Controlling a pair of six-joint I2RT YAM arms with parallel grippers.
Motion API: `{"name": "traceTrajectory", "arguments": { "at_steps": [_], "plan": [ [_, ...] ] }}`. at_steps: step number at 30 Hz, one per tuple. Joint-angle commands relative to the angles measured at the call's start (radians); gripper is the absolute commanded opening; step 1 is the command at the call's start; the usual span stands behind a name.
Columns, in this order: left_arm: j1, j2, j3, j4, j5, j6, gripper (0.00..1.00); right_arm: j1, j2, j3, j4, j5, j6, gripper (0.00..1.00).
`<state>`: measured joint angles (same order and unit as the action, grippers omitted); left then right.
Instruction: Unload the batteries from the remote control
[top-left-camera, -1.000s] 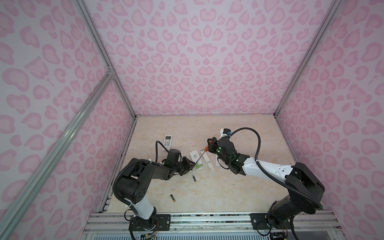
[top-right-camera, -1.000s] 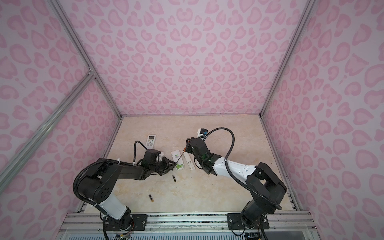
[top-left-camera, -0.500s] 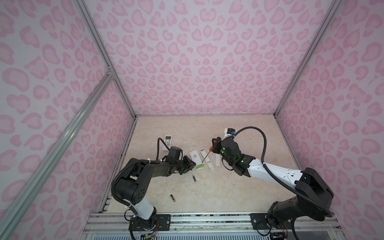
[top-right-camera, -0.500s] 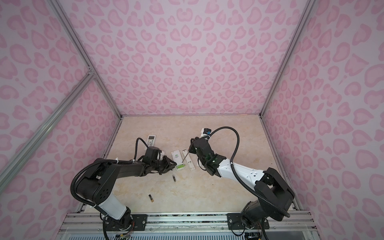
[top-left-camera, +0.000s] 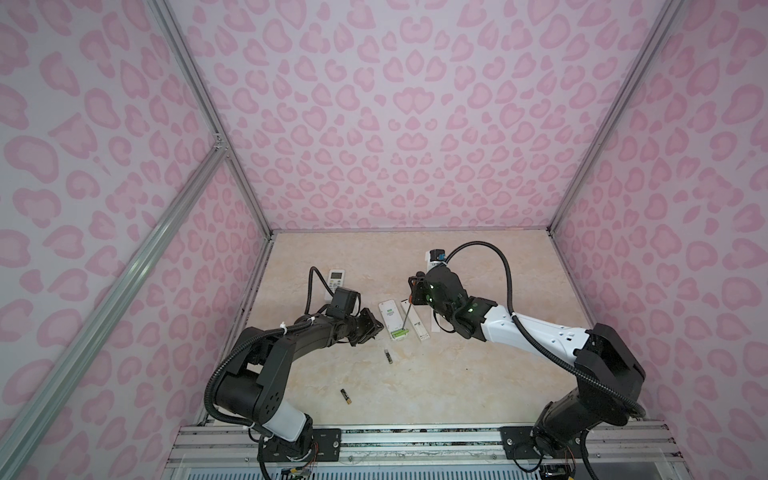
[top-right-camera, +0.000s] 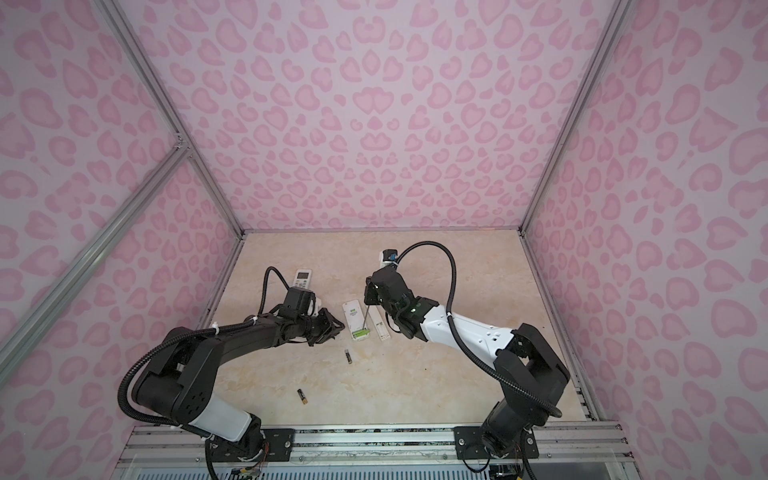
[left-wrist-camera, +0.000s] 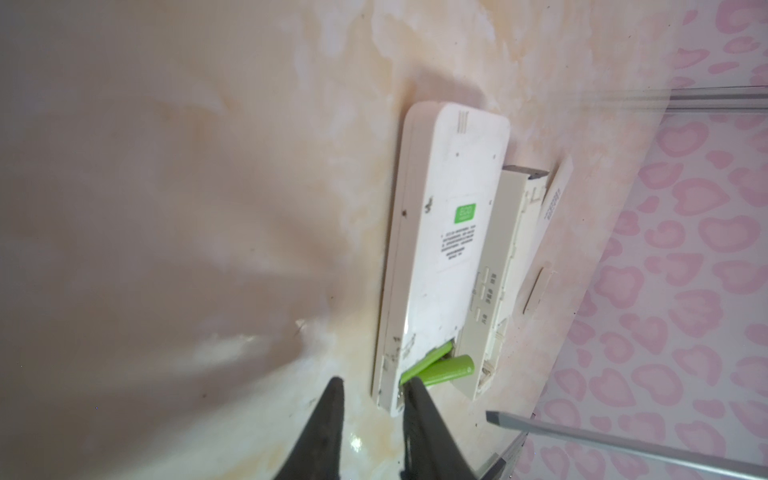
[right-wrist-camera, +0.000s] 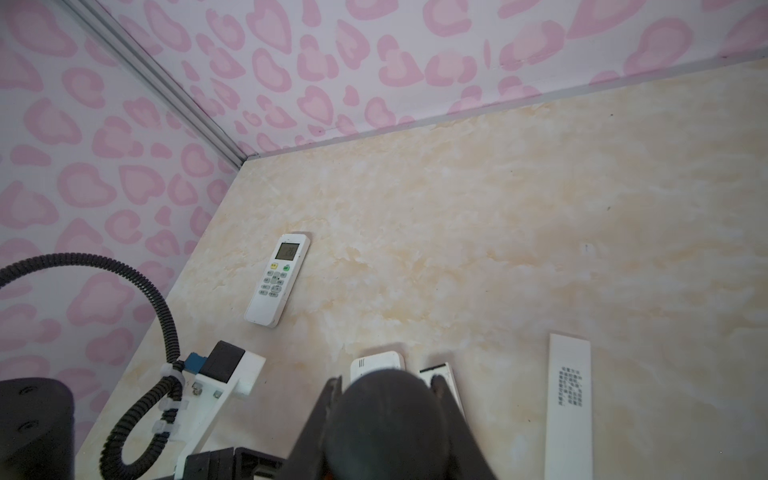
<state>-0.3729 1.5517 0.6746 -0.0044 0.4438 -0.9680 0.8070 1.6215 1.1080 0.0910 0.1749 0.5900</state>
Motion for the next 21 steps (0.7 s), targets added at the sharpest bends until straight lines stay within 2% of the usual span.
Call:
{"name": "traceTrajectory", "arguments": {
  "at_steps": [1,9,21],
  "plan": [
    [0.002,-0.032,-0.03,-0.013,-0.019,-0.005,0.3,0.012,0.043,0.048,-0.02,-0.07,-0.096,0.0],
    [0.014,-0.039,-0.058,0.018,0.007,-0.048,0.31,0.052,0.129,0.124,-0.031,-0.101,-0.188,0.0],
    [0.035,0.051,0.058,0.021,0.042,-0.054,0.35,0.053,0.178,0.132,0.015,-0.103,-0.203,0.0]
  ]
}}
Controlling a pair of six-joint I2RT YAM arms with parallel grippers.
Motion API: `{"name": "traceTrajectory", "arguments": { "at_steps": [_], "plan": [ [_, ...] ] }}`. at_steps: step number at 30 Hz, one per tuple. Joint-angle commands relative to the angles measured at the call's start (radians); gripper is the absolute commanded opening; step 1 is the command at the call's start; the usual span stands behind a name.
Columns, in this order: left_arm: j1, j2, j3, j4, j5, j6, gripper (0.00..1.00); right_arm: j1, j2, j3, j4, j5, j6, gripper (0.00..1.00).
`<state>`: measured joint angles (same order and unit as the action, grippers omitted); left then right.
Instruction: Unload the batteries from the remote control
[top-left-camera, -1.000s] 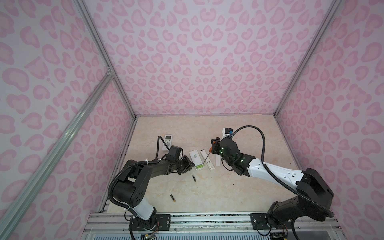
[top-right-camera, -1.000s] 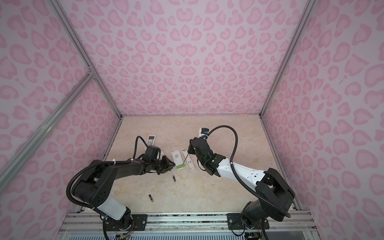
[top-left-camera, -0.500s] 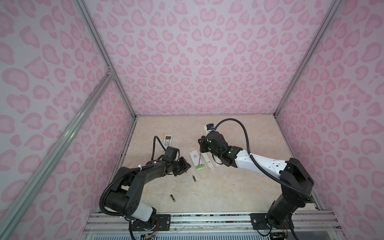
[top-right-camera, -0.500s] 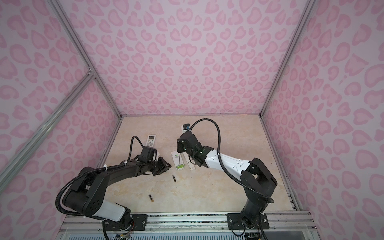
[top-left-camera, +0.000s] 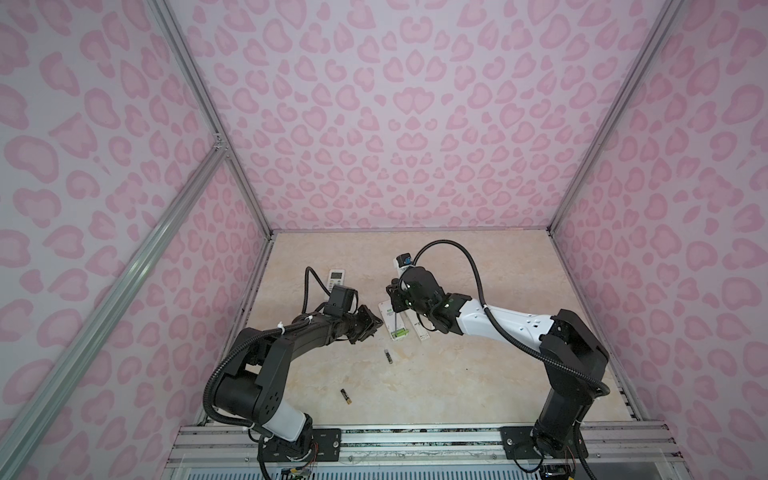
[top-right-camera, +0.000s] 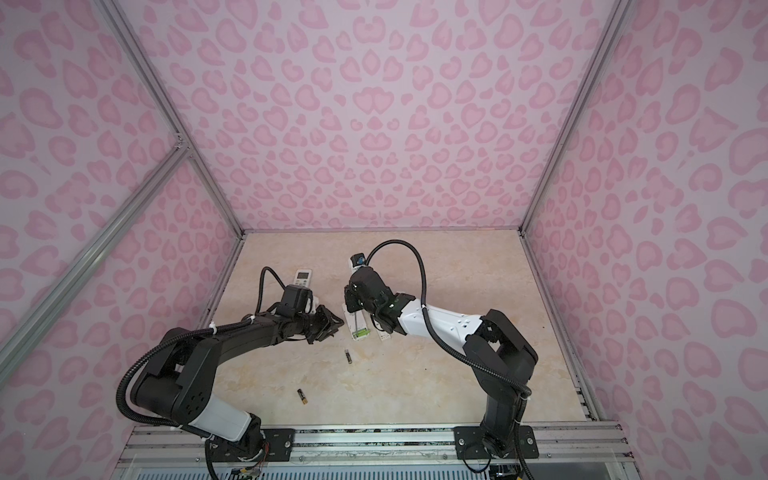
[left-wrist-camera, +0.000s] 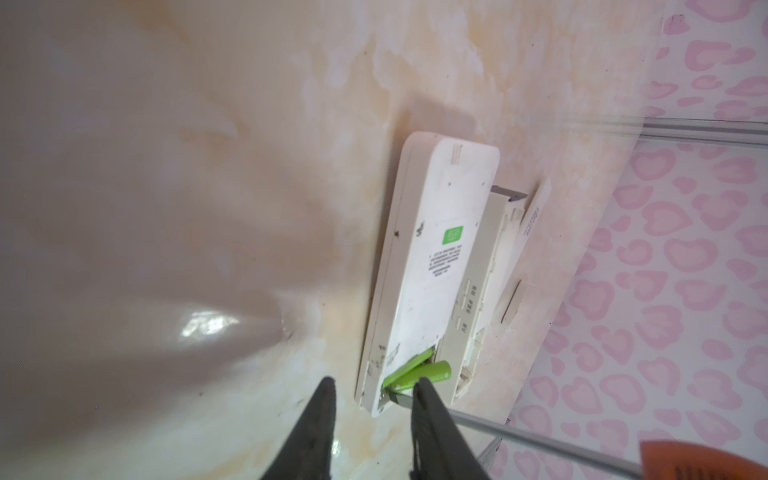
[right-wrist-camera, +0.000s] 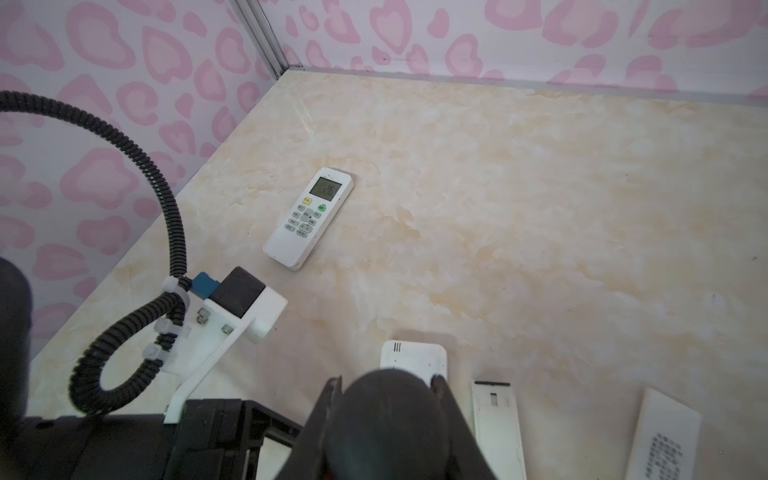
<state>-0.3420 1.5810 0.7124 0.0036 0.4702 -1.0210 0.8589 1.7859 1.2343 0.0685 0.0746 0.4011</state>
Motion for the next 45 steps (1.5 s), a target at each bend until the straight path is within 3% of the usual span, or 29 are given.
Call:
{"name": "traceTrajectory", "arguments": {
  "at_steps": [1,9,17,26,45],
  "plan": [
    [0.007,0.035,0.028,0.014,0.018,-0.002,0.35,0.002,0.018,0.008,0.037,-0.002,-0.017,0.0],
    [0.017,0.141,0.092,0.01,0.026,0.013,0.44,0.019,0.022,0.002,0.033,0.031,-0.068,0.0],
    [0.019,0.22,0.121,-0.001,0.027,0.041,0.45,0.058,0.003,0.032,-0.022,0.169,-0.208,0.0],
    [0.027,0.249,0.137,-0.009,0.027,0.065,0.45,0.057,-0.007,0.033,-0.068,0.25,-0.221,0.0],
    [0.044,0.224,0.15,-0.034,0.026,0.093,0.45,0.057,-0.066,-0.004,-0.099,0.264,-0.177,0.0]
  ]
}}
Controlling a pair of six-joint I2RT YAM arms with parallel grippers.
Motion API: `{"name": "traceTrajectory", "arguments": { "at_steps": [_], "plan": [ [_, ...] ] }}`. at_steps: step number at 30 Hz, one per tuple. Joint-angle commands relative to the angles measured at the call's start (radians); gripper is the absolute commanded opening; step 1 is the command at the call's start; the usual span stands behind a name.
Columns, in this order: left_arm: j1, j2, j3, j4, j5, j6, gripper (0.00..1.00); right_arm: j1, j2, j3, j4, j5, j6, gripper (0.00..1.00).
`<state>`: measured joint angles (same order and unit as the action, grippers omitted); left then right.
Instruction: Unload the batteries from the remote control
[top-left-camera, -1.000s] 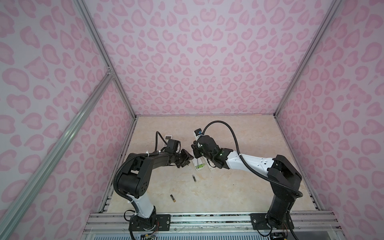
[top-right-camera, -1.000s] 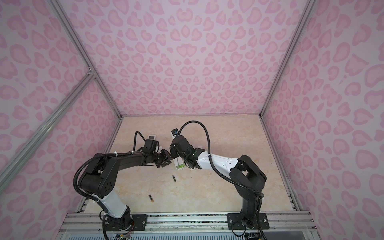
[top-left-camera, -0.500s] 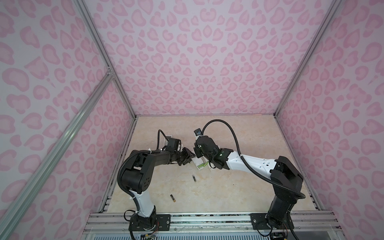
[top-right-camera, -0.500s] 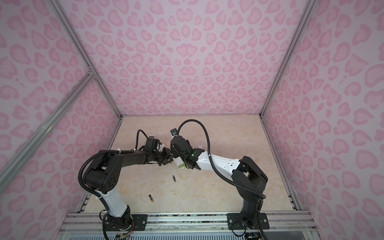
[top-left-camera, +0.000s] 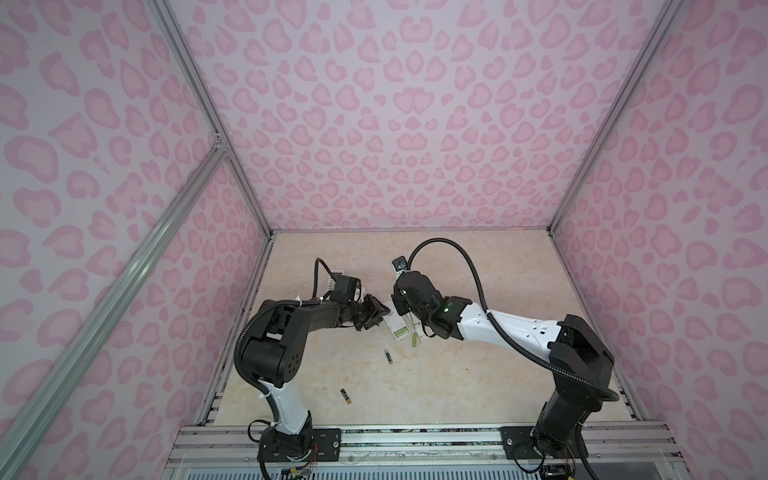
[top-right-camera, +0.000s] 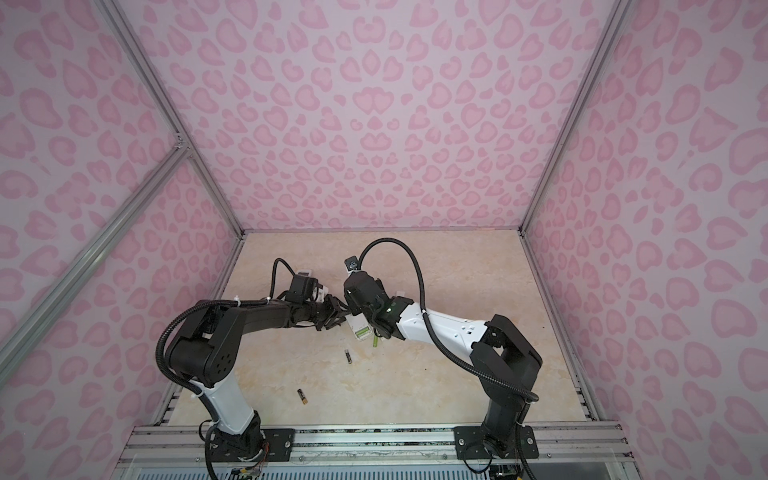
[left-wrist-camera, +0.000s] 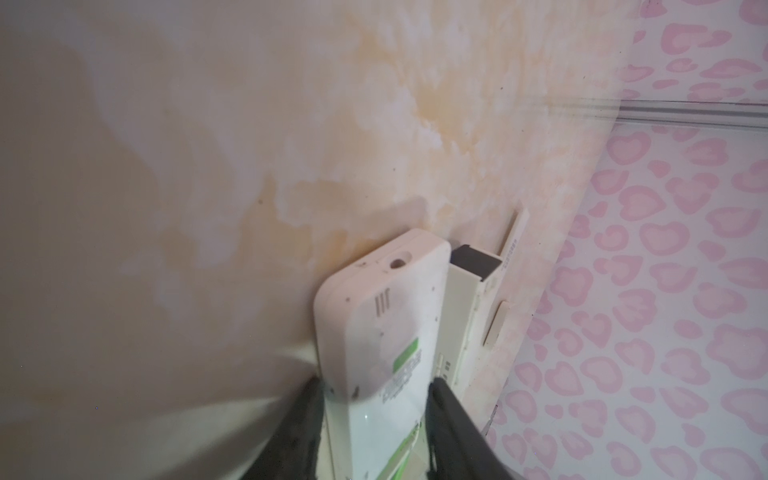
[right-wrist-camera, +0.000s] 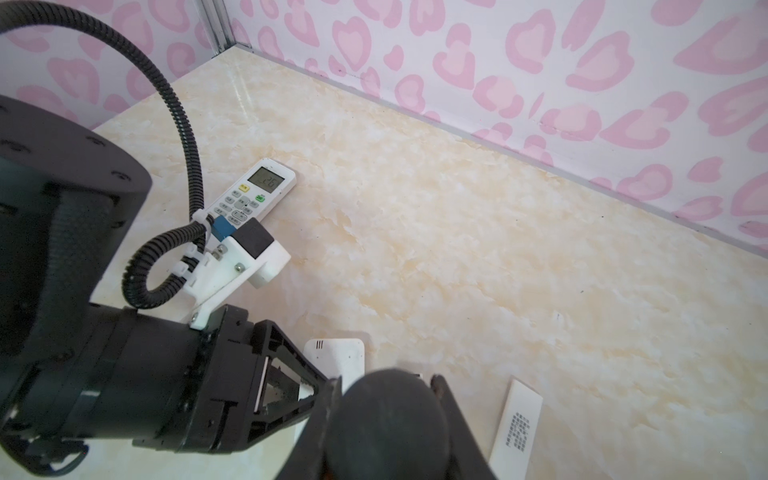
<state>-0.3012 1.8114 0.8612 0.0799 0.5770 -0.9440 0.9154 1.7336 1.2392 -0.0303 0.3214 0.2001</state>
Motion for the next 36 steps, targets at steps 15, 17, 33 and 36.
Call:
{"name": "traceTrajectory", "arguments": {
  "at_steps": [15,17,33,36],
  "plan": [
    [0.003,-0.148,-0.021,-0.197,-0.096,0.089,0.43,0.007,-0.117,-0.094,0.039,-0.025,0.15,0.0],
    [0.002,-0.17,-0.032,-0.204,-0.088,0.098,0.42,0.007,-0.11,-0.094,0.071,-0.041,0.141,0.0],
    [-0.004,-0.016,0.048,-0.154,-0.02,0.077,0.41,-0.078,-0.072,-0.08,0.105,-0.148,0.162,0.0],
    [-0.005,0.047,0.09,-0.138,-0.004,0.074,0.42,-0.084,-0.09,-0.1,0.104,-0.145,0.165,0.0]
  ]
}}
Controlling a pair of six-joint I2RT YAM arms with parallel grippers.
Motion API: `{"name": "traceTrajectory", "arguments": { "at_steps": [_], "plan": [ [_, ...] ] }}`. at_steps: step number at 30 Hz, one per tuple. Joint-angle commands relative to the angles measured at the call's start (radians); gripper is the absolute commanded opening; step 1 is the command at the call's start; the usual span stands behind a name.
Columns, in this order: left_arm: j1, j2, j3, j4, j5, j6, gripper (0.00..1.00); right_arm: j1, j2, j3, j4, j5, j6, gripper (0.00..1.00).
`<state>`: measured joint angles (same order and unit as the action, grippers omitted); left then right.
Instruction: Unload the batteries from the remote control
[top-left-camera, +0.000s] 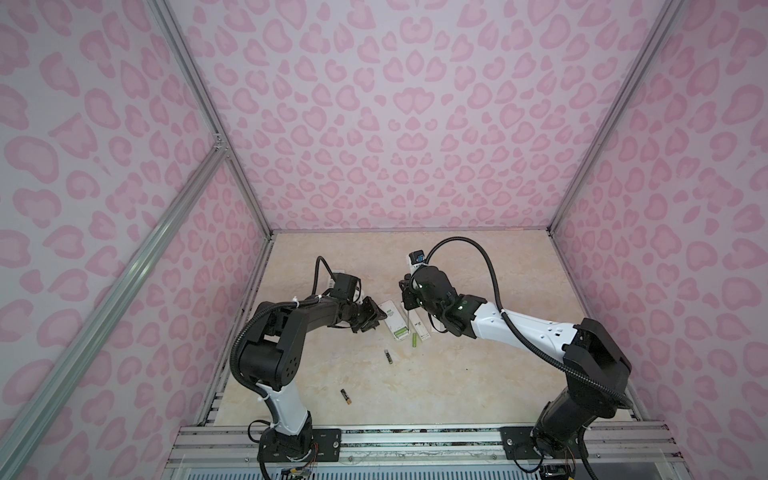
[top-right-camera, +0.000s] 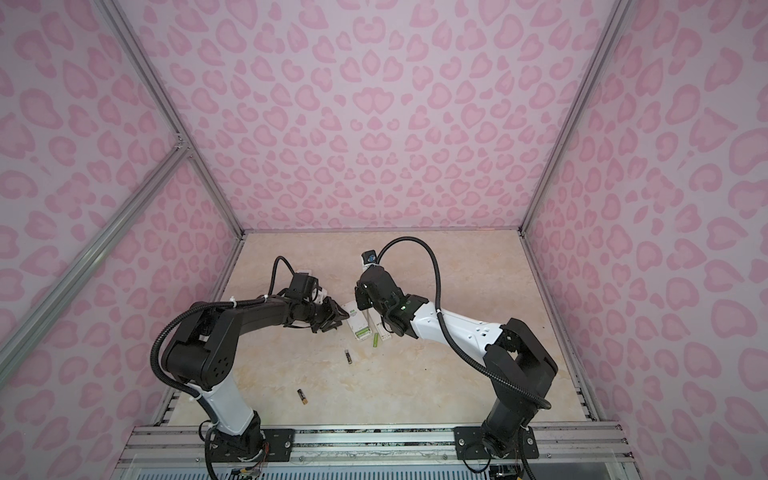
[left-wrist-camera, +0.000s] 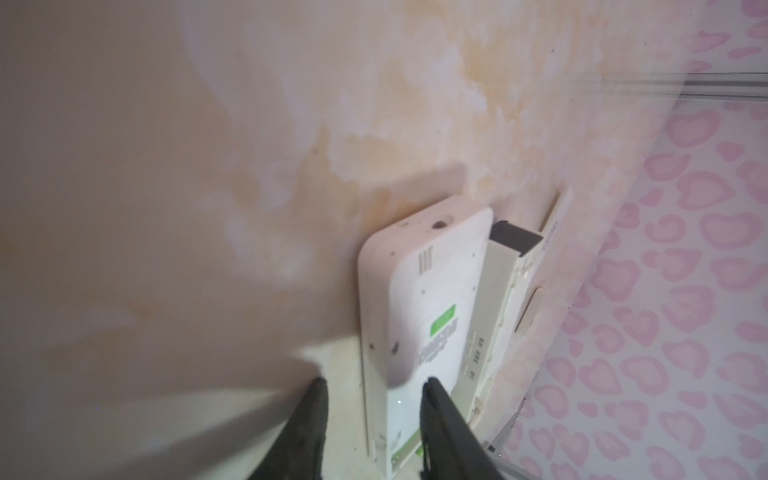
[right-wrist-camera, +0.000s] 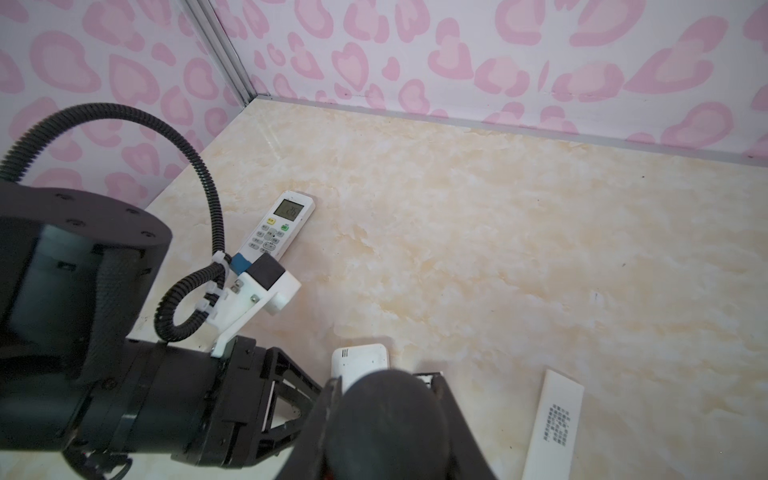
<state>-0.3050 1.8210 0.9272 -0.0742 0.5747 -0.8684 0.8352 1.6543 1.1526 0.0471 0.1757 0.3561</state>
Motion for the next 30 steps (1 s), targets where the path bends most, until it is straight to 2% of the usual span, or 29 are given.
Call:
{"name": "traceTrajectory", "arguments": {
  "at_steps": [1,8,13,22,30],
  "plan": [
    [-0.001,0.058,0.043,0.018,0.002,0.002,0.42,-0.007,-0.017,-0.02,0.028,-0.001,0.008,0.0],
    [-0.017,0.194,0.196,0.008,0.043,0.032,0.42,-0.039,-0.028,-0.039,0.067,-0.04,0.007,0.0],
    [-0.022,0.212,0.239,-0.011,0.039,0.036,0.41,-0.042,0.002,-0.014,0.086,-0.072,-0.003,0.0],
    [0.022,0.055,0.154,-0.058,0.008,0.104,0.41,-0.039,0.091,0.029,0.227,-0.289,-0.078,0.0],
    [0.032,-0.079,0.014,-0.048,0.01,0.109,0.41,-0.047,0.123,0.016,0.297,-0.379,-0.161,0.0]
  ]
}}
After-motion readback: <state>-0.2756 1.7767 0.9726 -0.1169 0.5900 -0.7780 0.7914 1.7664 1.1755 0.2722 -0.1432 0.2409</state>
